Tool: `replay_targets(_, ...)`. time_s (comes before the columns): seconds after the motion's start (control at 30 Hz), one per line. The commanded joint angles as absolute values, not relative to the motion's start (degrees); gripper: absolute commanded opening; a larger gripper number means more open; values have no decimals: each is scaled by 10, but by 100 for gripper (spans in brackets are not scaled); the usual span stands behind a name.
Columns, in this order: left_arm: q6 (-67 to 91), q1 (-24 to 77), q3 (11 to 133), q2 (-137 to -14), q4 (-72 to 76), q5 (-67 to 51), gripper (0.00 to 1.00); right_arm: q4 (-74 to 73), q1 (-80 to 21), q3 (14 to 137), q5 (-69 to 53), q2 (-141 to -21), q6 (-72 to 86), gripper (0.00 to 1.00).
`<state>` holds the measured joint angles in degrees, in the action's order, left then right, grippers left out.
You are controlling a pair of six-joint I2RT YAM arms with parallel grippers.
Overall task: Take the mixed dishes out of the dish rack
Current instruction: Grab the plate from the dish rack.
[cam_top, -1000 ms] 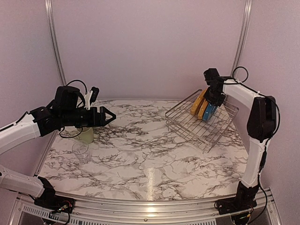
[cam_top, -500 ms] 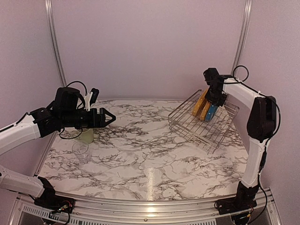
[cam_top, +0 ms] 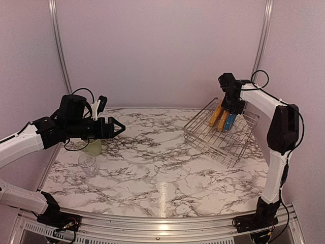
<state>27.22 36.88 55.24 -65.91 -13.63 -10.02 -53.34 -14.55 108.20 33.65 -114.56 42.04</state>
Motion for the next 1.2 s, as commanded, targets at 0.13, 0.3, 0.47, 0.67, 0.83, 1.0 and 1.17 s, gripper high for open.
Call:
replay_targets(0.13, 272, 373, 554, -667, -136, -110, 82, -570, -159, 1121, 387, -1071, 372, 0)
replay_targets(0.3, 273, 373, 558, -673, -137, -113, 82, -571, -160, 1127, 383, -1057, 369, 0)
replay_targets(0.47, 274, 373, 557, -672, -136, -113, 82, -604, -160, 1135, 413, -1060, 372, 0)
replay_targets(0.67, 273, 373, 559, -677, -137, -114, 82, -608, -160, 1124, 433, -1032, 361, 0)
replay_targets(0.83, 272, 373, 566, -686, -135, -117, 82, -565, -158, 1066, 432, -997, 342, 0)
replay_targets(1.0, 272, 374, 574, -697, -137, -123, 82, -503, -142, 1002, 365, -981, 324, 0)
replay_targets(1.17, 275, 377, 577, -700, -139, -122, 82, -485, -135, 979, 331, -977, 326, 0)
